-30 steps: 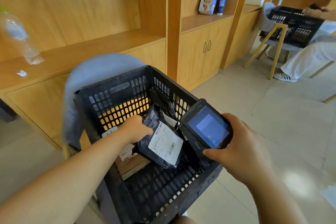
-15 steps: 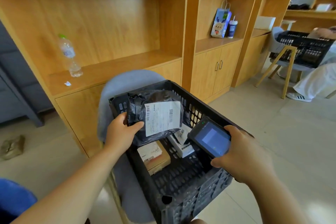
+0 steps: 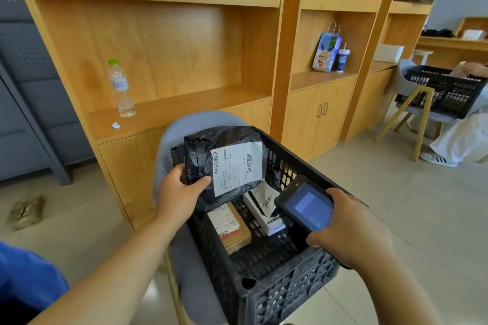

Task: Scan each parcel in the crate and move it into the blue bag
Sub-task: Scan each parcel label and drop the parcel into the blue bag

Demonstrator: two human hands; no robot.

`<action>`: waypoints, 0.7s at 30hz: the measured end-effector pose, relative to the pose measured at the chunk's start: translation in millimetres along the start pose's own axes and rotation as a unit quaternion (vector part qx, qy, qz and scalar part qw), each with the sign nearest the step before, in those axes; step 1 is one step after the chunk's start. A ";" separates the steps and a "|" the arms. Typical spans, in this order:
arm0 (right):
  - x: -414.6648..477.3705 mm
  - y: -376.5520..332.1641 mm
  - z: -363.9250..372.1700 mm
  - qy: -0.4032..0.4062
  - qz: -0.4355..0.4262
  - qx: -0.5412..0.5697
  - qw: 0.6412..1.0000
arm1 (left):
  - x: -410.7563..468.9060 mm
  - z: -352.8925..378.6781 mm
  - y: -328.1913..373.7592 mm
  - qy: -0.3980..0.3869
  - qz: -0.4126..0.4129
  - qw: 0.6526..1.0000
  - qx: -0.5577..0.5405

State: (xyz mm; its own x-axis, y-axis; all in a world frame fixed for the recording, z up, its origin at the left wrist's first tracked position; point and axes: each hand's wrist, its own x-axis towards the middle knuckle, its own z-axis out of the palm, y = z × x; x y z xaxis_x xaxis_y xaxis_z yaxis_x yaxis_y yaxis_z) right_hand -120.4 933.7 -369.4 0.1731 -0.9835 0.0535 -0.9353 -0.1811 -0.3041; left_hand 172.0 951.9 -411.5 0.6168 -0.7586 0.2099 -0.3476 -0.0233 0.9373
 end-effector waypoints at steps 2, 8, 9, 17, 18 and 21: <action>-0.8 -1.7 1.2 0.013 -0.005 0.004 1.000 | -2.9 -4.2 2.3 0.009 0.000 1.000 -0.007; -8.2 -31.4 9.8 0.071 -0.082 0.100 0.989 | -22.8 -39.3 12.1 0.041 -0.005 0.995 -0.086; -9.1 -40.0 12.6 0.077 -0.104 0.124 0.984 | -28.2 -49.7 11.4 0.050 -0.012 0.994 -0.099; -22.8 -138.2 42.5 0.054 -0.263 0.183 0.946 | -98.4 -165.0 -31.9 0.161 -0.073 0.984 -0.033; -26.7 -151.2 47.5 0.043 -0.278 0.185 0.942 | -108.2 -180.4 -40.2 0.180 -0.080 0.980 -0.004; -39.5 -184.3 64.0 -0.002 -0.326 0.186 0.927 | -136.0 -223.2 -65.3 0.251 -0.113 0.959 0.061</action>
State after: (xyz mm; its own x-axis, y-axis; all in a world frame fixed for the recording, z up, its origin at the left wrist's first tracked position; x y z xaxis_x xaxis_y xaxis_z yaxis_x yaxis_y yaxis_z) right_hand 64.9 1006.1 -376.4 0.6658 -0.6651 0.3382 -0.4601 -0.7228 -0.5156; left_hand 268.4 1202.0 -439.2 0.9381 -0.3166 0.1404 -0.2252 -0.2498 0.9417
